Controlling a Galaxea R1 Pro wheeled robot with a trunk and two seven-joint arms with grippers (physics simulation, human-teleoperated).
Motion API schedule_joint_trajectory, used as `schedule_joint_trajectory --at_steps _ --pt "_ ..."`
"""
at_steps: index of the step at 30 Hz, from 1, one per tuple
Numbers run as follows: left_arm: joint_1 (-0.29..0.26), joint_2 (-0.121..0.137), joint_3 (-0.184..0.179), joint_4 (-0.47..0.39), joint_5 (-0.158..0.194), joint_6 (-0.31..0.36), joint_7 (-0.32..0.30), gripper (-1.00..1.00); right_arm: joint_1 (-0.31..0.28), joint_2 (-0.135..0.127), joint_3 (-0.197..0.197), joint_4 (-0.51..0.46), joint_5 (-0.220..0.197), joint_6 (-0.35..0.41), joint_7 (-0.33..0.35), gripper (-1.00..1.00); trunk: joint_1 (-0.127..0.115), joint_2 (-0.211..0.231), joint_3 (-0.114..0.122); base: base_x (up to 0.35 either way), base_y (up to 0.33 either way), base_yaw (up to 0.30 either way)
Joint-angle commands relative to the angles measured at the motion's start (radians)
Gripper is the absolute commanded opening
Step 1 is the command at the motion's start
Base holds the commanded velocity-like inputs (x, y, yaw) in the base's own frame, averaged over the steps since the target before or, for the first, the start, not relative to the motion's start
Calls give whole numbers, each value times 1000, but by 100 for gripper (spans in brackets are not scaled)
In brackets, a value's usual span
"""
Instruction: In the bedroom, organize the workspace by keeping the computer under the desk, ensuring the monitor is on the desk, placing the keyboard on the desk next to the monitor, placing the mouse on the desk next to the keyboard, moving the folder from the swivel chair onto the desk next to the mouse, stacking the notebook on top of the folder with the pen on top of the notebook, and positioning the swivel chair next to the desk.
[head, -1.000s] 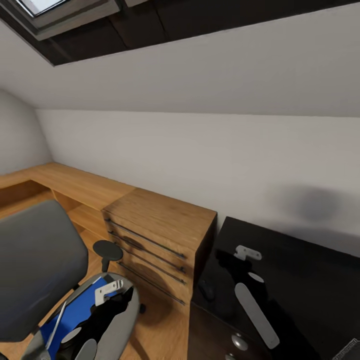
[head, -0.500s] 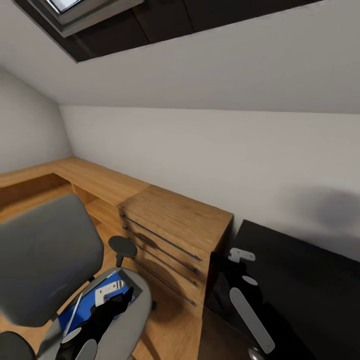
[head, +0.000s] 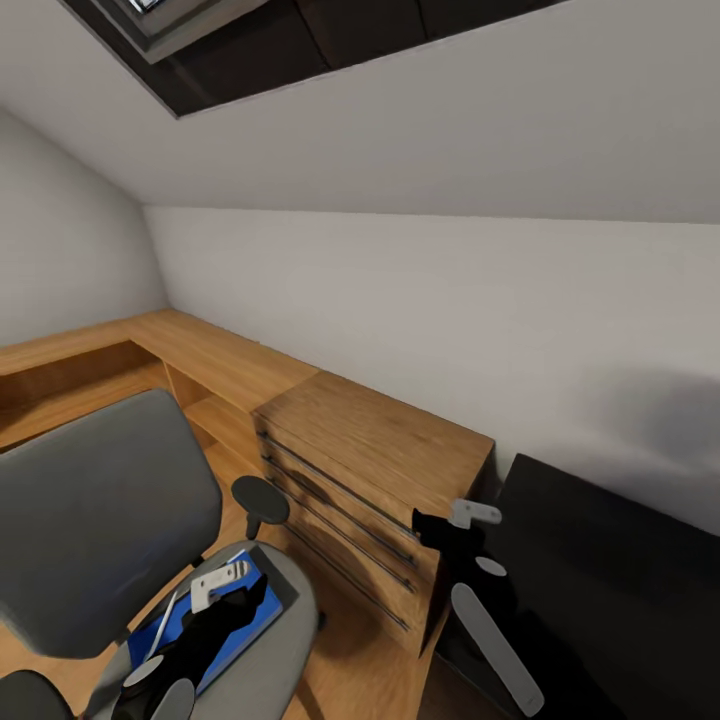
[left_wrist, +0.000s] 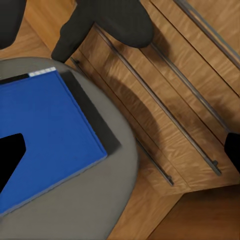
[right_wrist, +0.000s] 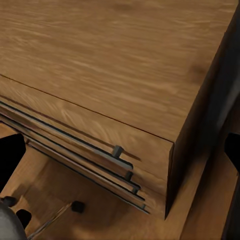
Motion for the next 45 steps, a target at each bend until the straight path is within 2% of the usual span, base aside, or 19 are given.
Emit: schedule_joint_trajectory --at_steps 1,3,6,10,16,21,26,39,45 --pt "-1 1 -2 -2 9 1 9 100 -1 -1 5 -2 -3 3 -8 100 0 -1 -1 8 0 11" --pt "-1 1 -1 -7 10 1 10 100 -1 -3 12 -2 3 3 -8 100 0 -1 -1 3 0 4" --pt "3 -16 1 -13 4 2 12 100 -1 8 23 15 19 -1 -25 100 0 -1 -1 0 0 0" --pt "4 -15 1 -14 4 3 12 100 -1 10 33 37 31 1 -31 100 0 -1 -1 0 0 0" --pt "5 9 1 -14 11 2 12 100 -1 -22 38 47 60 -4 -43 100 0 -1 -1 0 0 0" --pt "5 14 1 -13 12 2 12 100 -1 -47 39 49 67 -11 -45 100 0 -1 -1 0 0 0" --pt "5 15 1 -13 12 2 12 100 -1 -49 39 50 68 -12 -46 100 0 -1 -1 -39 0 0" --pt "5 15 1 -13 12 2 12 100 -1 -49 38 60 68 -12 -44 100 0 -1 -1 -258 0 0" --pt "5 15 4 -13 12 1 12 100 -1 -47 36 134 67 -11 -39 100 0 -1 -1 -50 0 0"
